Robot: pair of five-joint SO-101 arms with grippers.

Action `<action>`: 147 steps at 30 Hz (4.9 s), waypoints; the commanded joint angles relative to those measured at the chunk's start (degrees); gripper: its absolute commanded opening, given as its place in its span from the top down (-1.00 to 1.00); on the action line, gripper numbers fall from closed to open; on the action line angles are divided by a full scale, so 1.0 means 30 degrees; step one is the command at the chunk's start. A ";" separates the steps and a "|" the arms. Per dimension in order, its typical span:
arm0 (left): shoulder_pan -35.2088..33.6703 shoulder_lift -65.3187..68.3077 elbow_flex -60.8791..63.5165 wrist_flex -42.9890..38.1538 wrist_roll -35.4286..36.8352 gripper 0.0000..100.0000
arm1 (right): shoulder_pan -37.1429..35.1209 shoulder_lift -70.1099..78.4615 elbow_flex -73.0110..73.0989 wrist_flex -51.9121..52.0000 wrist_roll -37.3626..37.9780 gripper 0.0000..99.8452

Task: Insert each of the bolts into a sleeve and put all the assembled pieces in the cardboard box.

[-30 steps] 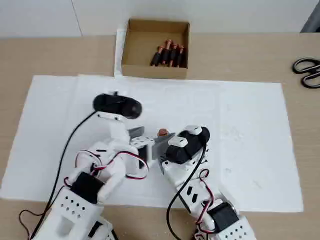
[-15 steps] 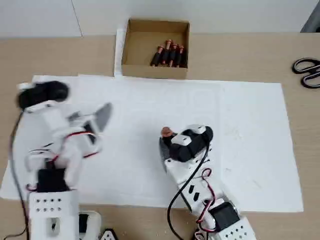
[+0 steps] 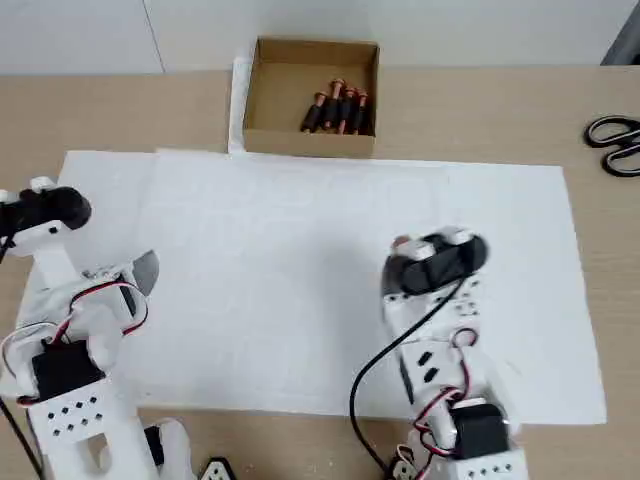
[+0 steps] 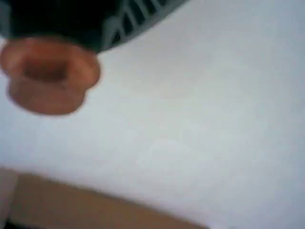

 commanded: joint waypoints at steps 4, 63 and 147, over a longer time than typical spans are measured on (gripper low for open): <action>0.0029 -0.0234 -0.0073 0.0117 0.0029 0.40 | 0.0044 0.5993 -0.5978 -0.3941 0.0996 0.99; -0.0029 -0.0264 0.1656 0.0469 0.0029 0.40 | -0.3678 6.1553 -5.3070 -1.6777 0.1582 0.58; 0.1553 -0.0264 0.0044 -0.0762 -0.0117 0.40 | 0.2505 0.1890 -1.1546 0.9802 0.2403 0.58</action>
